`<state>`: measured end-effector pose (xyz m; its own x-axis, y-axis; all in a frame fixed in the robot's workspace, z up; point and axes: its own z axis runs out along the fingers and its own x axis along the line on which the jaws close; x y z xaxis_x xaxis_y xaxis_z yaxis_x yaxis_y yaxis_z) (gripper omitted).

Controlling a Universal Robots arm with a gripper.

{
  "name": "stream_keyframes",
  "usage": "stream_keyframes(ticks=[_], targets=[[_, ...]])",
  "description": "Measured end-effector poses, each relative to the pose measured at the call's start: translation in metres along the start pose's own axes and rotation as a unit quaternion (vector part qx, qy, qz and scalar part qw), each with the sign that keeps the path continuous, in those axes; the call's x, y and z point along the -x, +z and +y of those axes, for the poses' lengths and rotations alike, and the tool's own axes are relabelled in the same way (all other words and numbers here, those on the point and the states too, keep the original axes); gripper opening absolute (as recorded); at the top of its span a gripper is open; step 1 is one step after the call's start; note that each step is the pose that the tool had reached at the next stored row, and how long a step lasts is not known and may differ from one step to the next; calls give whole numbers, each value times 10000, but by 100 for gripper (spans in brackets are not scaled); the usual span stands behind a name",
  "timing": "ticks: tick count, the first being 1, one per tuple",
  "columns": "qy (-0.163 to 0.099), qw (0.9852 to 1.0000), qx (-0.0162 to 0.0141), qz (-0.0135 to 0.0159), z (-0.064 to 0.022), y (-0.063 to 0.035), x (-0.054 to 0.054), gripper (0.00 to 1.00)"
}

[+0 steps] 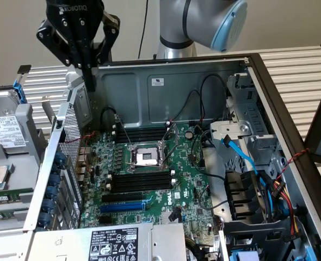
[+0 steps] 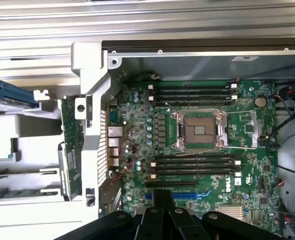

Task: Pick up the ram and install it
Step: 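Reach for the ram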

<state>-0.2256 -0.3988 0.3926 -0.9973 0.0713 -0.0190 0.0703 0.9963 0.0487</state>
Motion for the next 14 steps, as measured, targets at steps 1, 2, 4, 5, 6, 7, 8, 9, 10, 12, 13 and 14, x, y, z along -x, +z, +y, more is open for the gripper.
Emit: stream_keyframes(ticks=[1,2,4,5,6,7,8,9,10,12,13,14], targets=[[0,10000,0,0,-3,-1,-43,11],[-1,10000,0,0,-7,-2,-88,11],[0,10000,-1,0,-13,-4,-179,11],[0,10000,0,0,-16,-4,-227,11],[-1,10000,0,0,-19,-4,-269,11],[-1,10000,0,0,-23,-4,-316,11],[0,10000,0,0,-26,-4,-363,11],[0,10000,0,0,-29,-4,-408,11],[0,10000,0,0,-32,-3,-455,11],[0,10000,0,0,-39,-1,-544,11],[-1,10000,0,0,-43,0,-591,11],[0,10000,0,0,-46,1,-638,11]])
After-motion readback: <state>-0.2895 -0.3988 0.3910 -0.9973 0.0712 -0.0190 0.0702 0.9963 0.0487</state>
